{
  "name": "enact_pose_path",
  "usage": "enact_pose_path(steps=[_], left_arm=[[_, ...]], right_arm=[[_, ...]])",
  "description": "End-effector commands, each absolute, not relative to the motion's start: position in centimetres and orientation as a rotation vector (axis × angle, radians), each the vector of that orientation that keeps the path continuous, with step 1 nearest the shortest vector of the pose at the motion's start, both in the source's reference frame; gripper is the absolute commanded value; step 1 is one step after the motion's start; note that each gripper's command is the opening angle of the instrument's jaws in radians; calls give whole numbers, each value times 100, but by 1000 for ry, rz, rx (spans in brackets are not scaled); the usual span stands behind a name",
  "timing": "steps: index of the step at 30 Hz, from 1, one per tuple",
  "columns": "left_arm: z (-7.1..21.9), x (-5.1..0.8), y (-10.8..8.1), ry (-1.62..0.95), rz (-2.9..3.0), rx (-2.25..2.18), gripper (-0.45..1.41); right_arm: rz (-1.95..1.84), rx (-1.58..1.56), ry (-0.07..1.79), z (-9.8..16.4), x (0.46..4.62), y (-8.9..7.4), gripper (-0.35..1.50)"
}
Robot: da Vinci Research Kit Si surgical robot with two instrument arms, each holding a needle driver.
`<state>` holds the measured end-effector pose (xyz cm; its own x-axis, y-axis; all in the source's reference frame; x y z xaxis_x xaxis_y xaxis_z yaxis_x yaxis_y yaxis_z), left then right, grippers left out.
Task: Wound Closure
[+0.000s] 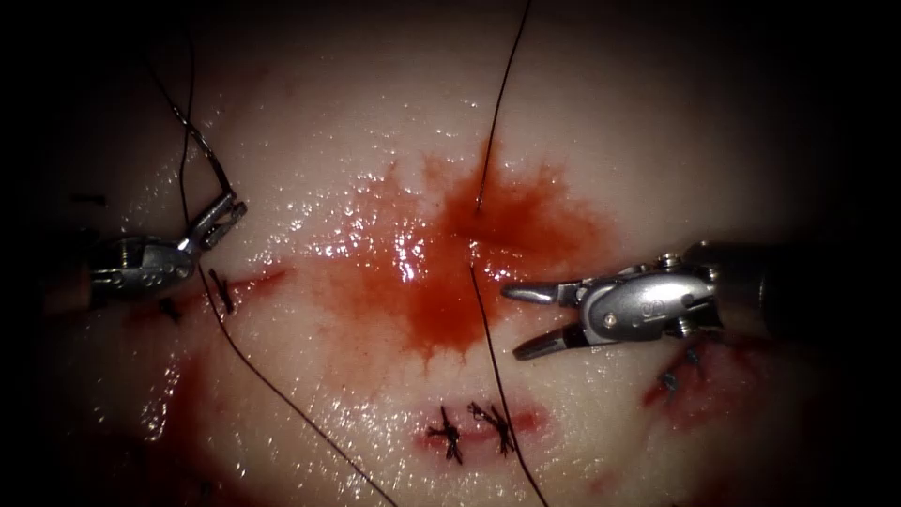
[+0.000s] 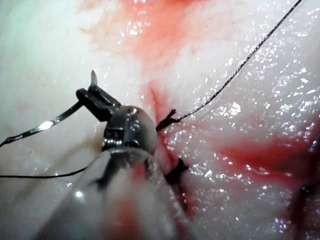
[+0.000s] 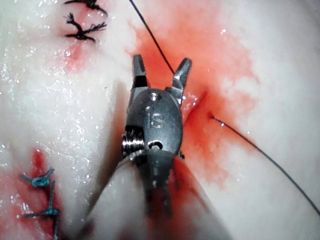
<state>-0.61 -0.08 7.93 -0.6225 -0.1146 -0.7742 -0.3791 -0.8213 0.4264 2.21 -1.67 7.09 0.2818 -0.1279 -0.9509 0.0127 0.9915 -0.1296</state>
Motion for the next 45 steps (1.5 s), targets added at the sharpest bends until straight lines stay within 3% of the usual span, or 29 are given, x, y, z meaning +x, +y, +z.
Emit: enact_pose_path(steps=[1, 20, 21, 23, 24, 39, 45], left_arm=[[800, -67, -7, 865, 2555, -1285, -45], [799, -66, -8, 865, 2556, -1284, -45], [798, -65, -9, 865, 2556, -1283, -45], [798, -65, -9, 864, 2556, -1287, -45], [798, -65, -9, 864, 2556, -1287, -45], [800, -67, -9, 858, 2553, -1290, -45], [801, -70, -9, 857, 2556, -1290, -45]], right_arm=[[-99, -109, 1284, 734, 235, -159, 145], [-149, -120, 1240, 791, 273, -167, 136], [-149, -120, 1240, 791, 273, -167, 128], [-152, -120, 1240, 789, 267, -170, 27], [-144, -129, 1224, 786, 261, -171, -35], [-194, -101, 1222, 696, 218, -249, -35], [-265, -52, 1222, 646, 226, -296, -35]])
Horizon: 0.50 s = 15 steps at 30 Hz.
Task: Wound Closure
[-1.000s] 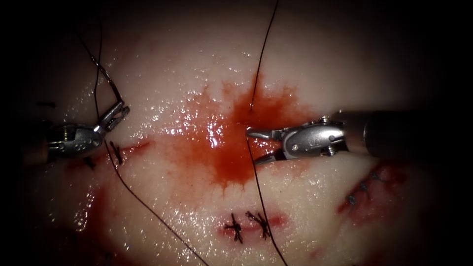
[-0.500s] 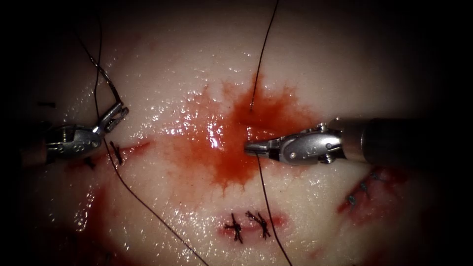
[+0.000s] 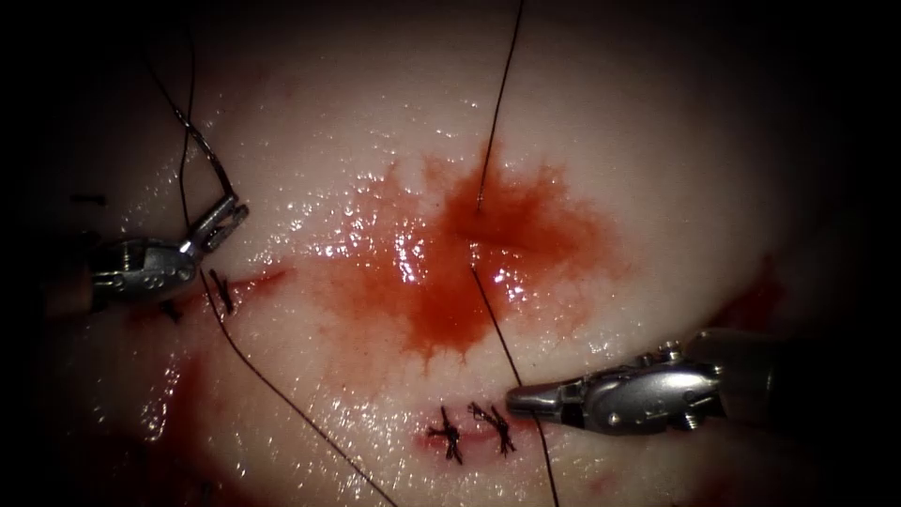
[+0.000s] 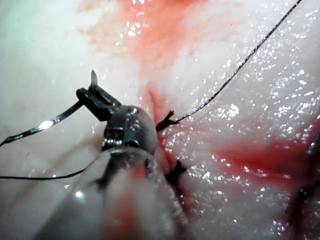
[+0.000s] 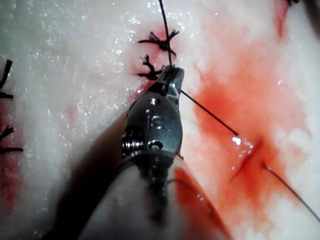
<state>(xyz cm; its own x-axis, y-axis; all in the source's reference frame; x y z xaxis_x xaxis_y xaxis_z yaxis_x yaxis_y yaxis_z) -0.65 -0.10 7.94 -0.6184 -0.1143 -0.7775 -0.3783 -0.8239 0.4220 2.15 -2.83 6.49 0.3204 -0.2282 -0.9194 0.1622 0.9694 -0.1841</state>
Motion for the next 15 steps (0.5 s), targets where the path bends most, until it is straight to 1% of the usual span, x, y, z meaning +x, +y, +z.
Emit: enact_pose_path(steps=[1, 4, 7, 12, 13, 14, 15], left_arm=[[801, -70, -9, 857, 2556, -1290, -45], [802, -70, -11, 852, 2554, -1289, -45], [802, -70, -10, 852, 2554, -1288, -45], [802, -70, -10, 852, 2554, -1287, -45], [802, -70, -10, 852, 2554, -1291, -45], [802, -70, -10, 852, 2554, -1291, -45], [802, -70, -10, 852, 2554, -1290, -45]], right_arm=[[-265, -52, 1222, 646, 226, -296, -35], [-315, 5, 1251, 626, 235, -322, -35], [-389, 132, 1271, 609, 244, -360, -35], [-416, 198, 1318, 593, 252, -381, -35], [-360, 212, 1355, 592, 250, -367, 36], [-296, 163, 1366, 594, 246, -344, 110], [-270, 154, 1381, 596, 244, -330, 126]])
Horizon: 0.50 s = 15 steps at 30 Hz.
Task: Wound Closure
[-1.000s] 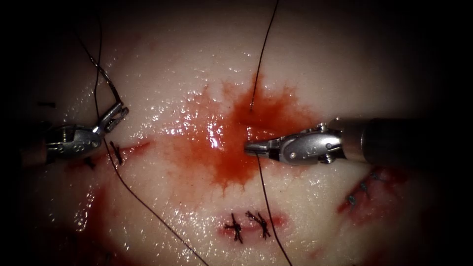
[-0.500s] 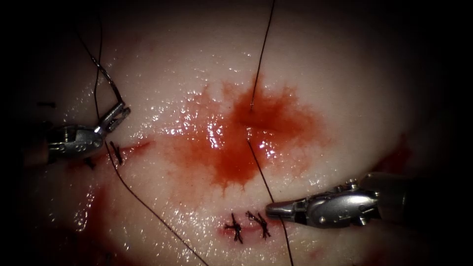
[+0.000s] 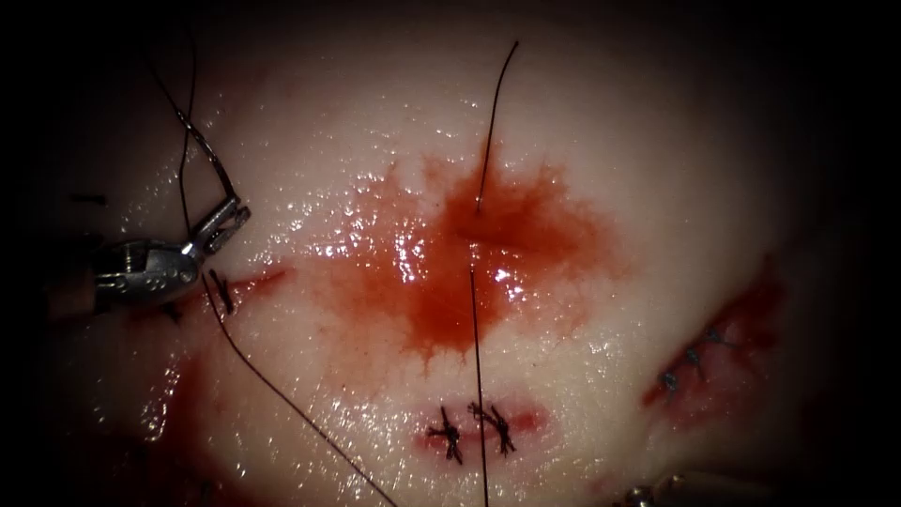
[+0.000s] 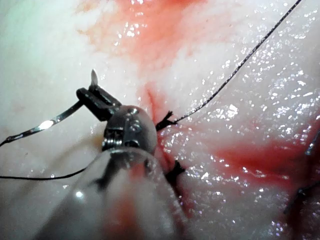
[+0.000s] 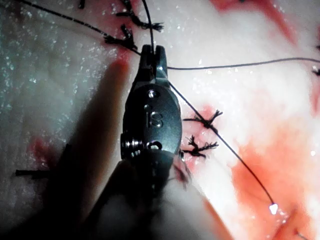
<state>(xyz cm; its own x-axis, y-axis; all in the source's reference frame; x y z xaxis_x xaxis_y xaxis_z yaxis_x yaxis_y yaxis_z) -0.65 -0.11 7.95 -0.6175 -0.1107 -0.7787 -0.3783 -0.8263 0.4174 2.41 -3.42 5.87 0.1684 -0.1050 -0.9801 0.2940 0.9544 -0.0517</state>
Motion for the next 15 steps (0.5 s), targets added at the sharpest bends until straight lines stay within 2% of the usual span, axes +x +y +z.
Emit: enact_pose_path(steps=[1, 2, 4, 9, 15], left_arm=[[802, -70, -11, 852, 2554, -1290, -45], [802, -70, -11, 852, 2554, -1290, -45], [802, -70, -11, 850, 2557, -1289, -45], [802, -70, -11, 850, 2557, -1288, -45], [802, -70, -11, 850, 2557, -1290, -45]], right_arm=[[-247, 143, 1400, 598, 241, -316, 135], [-231, 96, 1416, 602, 236, -297, 145], [-213, 37, 1410, 614, 224, -257, 148], [-180, -19, 1368, 659, 214, -198, 147], [-165, -59, 1336, 727, 226, -168, 147]])
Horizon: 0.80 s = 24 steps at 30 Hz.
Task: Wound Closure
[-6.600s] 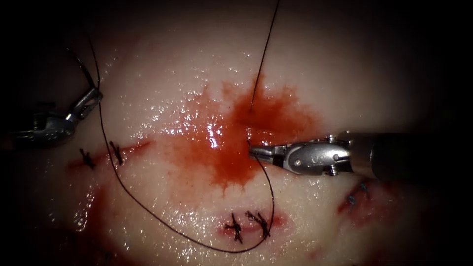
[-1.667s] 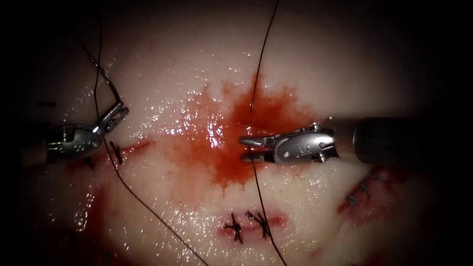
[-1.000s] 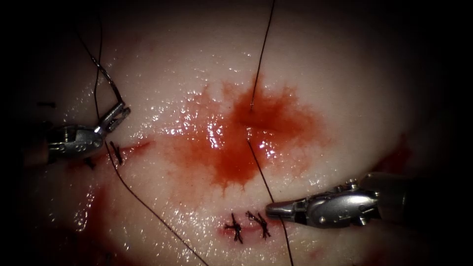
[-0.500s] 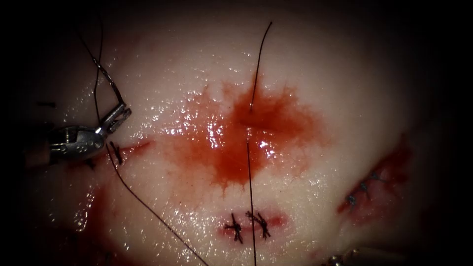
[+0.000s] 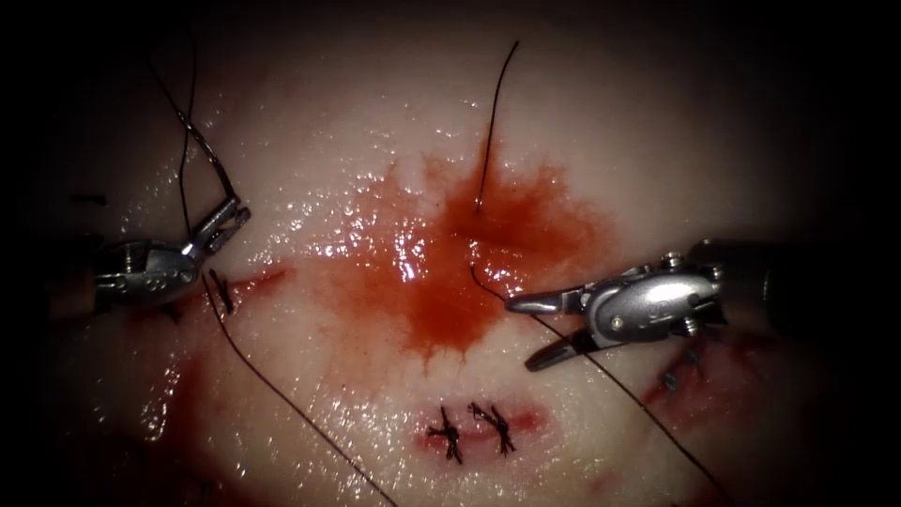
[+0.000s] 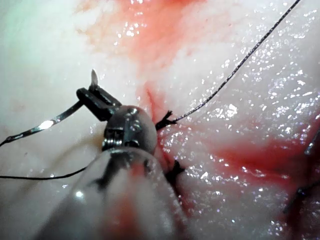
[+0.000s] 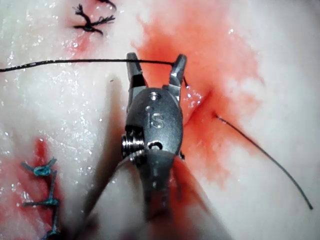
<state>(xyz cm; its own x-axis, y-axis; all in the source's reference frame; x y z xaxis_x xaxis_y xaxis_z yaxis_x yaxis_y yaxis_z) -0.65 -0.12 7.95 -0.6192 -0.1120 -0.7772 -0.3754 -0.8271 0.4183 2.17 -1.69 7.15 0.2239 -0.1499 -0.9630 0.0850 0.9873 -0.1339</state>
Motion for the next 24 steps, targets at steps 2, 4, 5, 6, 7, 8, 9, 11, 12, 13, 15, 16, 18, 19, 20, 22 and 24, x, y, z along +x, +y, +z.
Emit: enact_pose_path(steps=[2, 4, 5, 6, 7, 8, 9, 11, 12, 13, 15, 16, 18, 19, 20, 22, 24], left_arm=[[802, -70, -11, 850, 2557, -1290, -45], [803, -69, -12, 851, 2557, -1289, -45], [803, -69, -12, 852, 2557, -1288, -45], [803, -69, -12, 852, 2557, -1288, -45], [803, -69, -12, 852, 2557, -1288, -45], [803, -69, -12, 852, 2557, -1286, -45], [802, -69, -12, 847, 2553, -1287, -45], [802, -67, -13, 848, 2553, -1285, -45], [802, -67, -13, 847, 2553, -1289, -45], [801, -67, -13, 847, 2553, -1288, -45], [802, -67, -13, 843, 2549, -1288, -45], [802, -67, -13, 843, 2549, -1287, -45], [802, -67, -13, 843, 2549, -1287, -45], [802, -67, -13, 843, 2549, -1286, -45], [802, -67, -13, 843, 2549, -1285, -45], [802, -67, -13, 844, 2549, -1285, -45], [802, -67, -13, 843, 2549, -1288, -45]], right_arm=[[-162, -64, 1331, 737, 230, -162, 147], [-155, -78, 1320, 756, 242, -152, 145], [-157, -79, 1321, 762, 248, -150, 145], [-157, -79, 1321, 762, 248, -150, 145], [-157, -82, 1319, 765, 253, -149, 145], [-163, -94, 1310, 773, 264, -150, 143], [-166, -96, 1302, 777, 268, -150, 142], [-164, -85, 1285, 790, 274, -153, 140], [-166, -87, 1284, 793, 274, -154, 138], [-161, -80, 1284, 796, 272, -156, 135], [-160, -72, 1288, 795, 267, -157, 118], [-154, -60, 1292, 792, 261, -158, 39], [-158, -53, 1286, 790, 257, -160, -12], [-157, -52, 1267, 786, 255, -159, -35], [-156, -50, 1268, 781, 254, -161, -35], [-158, -47, 1271, 774, 254, -165, -35], [-183, -27, 1268, 760, 253, -179, -35]])
